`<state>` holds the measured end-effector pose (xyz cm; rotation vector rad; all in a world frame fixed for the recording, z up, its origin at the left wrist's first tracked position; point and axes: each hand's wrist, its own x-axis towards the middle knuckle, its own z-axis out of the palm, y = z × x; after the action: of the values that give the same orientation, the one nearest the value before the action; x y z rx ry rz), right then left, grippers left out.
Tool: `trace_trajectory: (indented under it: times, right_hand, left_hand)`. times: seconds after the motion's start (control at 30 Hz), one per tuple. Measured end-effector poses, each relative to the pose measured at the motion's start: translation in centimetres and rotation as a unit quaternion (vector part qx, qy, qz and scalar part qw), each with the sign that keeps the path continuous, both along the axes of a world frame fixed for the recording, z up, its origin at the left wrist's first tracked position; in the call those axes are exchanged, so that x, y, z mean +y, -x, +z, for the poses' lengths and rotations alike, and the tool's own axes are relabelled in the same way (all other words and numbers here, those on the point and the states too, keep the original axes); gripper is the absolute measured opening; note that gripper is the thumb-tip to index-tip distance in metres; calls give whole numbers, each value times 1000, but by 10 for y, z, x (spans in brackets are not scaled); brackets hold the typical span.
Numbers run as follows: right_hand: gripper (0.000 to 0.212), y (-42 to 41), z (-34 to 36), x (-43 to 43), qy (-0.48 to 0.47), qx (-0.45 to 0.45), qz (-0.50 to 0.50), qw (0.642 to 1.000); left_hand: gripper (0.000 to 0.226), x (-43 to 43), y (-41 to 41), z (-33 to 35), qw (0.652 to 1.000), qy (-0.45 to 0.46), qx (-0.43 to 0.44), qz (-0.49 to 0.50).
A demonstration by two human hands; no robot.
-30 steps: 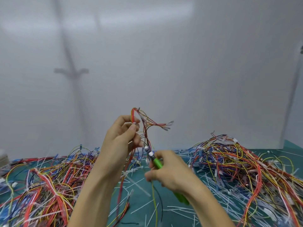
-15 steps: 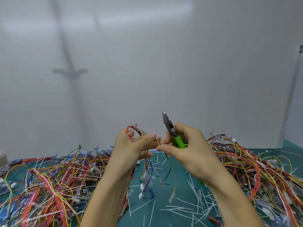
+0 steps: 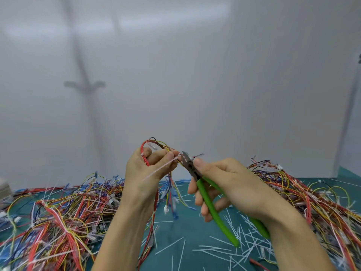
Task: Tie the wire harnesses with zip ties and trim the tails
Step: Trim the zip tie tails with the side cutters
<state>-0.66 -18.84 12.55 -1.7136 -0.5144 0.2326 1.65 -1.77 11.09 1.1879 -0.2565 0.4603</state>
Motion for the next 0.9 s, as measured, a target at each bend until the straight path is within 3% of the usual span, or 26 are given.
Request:
trace_trajectory:
  times: [0.23,0.9]
  right_hand:
    - [55,-2,-3,4,7,41,49,998]
    - [53,-3,-3,3,-15,3,48,999]
  left_hand:
    - [43,2,3,4,999,21,-42,-17]
    - [44,3,5,4,997,-25,-70,-24]
